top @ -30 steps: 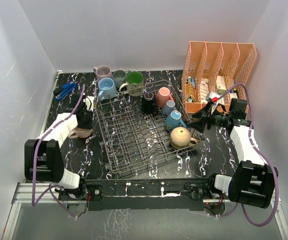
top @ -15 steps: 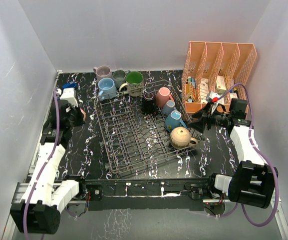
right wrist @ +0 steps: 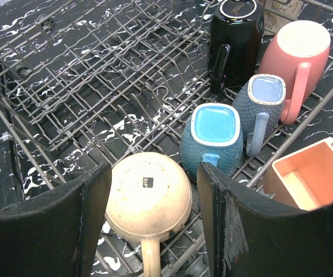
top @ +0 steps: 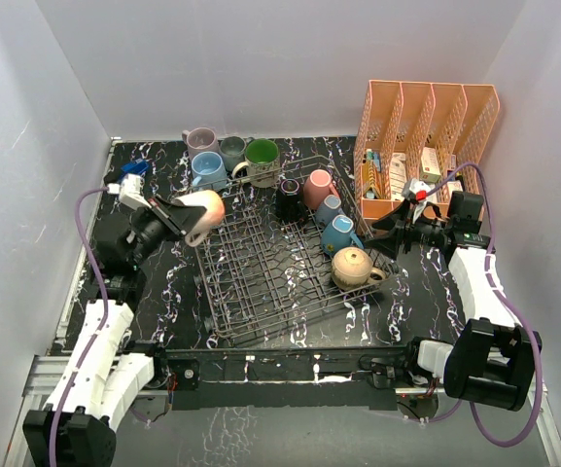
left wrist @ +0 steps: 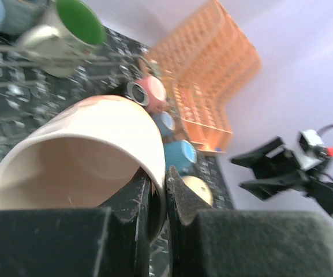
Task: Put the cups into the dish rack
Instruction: Pick up the cup at the center of the board.
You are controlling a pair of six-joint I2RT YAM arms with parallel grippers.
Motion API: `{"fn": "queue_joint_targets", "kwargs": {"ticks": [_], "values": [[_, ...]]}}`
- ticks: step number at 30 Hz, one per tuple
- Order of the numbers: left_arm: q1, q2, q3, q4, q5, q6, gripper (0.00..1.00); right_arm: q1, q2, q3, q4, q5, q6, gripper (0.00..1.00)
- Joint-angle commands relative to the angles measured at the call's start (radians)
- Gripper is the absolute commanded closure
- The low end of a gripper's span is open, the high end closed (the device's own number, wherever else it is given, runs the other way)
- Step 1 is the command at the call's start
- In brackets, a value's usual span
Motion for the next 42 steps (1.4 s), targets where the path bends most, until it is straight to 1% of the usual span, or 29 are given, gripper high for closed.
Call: {"fn": "queue_joint_targets", "kwargs": {"ticks": [1,5,8,12,16,21,24,26,30,31,32,34,35,36,37,39,42], "values": [[-0.102,0.000,-0.125,0.548,0.128,-0.354,1.00,-0.006,-0.027,-0.012,0.051,-0.055,-0.004,0.37],[-0.286,0.035,-0.137,0.616,0.016,-0.321,1.00,-0.006,-0.025,-0.023,0.066,-0.086,0.000,0.37],[-0.407,0.097,-0.142,0.749,-0.046,-0.324,1.00,-0.006,-0.025,-0.023,0.070,-0.099,0.008,0.37],[-0.523,0.200,-0.139,0.915,-0.126,-0.328,1.00,-0.006,-0.028,-0.024,0.084,-0.127,0.027,0.37],[-0.599,0.297,-0.105,1.042,-0.179,-0.318,1.00,-0.005,-0.029,-0.031,0.107,-0.177,0.052,0.37],[-0.641,0.394,-0.038,1.173,-0.211,-0.313,1.00,0.014,-0.026,-0.034,0.141,-0.217,0.074,0.36],[-0.662,0.440,-0.001,1.244,-0.237,-0.315,1.00,0.052,-0.021,0.004,0.133,-0.226,0.078,0.34],[-0.676,0.467,0.020,1.288,-0.251,-0.319,1.00,0.083,-0.011,0.047,0.106,-0.216,0.074,0.31],[-0.695,0.516,0.071,1.350,-0.261,-0.336,1.00,0.139,0.013,0.136,0.076,-0.200,0.065,0.07],[-0.700,0.526,0.084,1.365,-0.263,-0.342,1.00,0.151,0.020,0.160,0.078,-0.199,0.065,0.03],[-0.705,0.537,0.096,1.382,-0.265,-0.346,1.00,0.163,0.032,0.186,0.082,-0.202,0.071,0.01],[-0.715,0.557,0.124,1.426,-0.271,-0.360,1.00,0.194,0.057,0.237,0.119,-0.200,0.133,0.01],[-0.718,0.568,0.136,1.446,-0.273,-0.371,1.00,0.210,0.066,0.259,0.157,-0.194,0.186,0.01],[-0.720,0.578,0.148,1.468,-0.274,-0.382,1.00,0.226,0.071,0.273,0.219,-0.180,0.284,0.01],[-0.722,0.585,0.163,1.492,-0.274,-0.395,1.00,0.245,0.074,0.277,0.293,-0.163,0.340,0.01],[-0.725,0.622,0.195,1.526,-0.268,-0.428,1.00,0.276,0.076,0.268,0.483,-0.140,0.564,0.01],[-0.734,0.654,0.229,1.581,-0.262,-0.477,1.00,0.284,0.091,0.236,0.759,-0.132,0.826,0.01]]}}
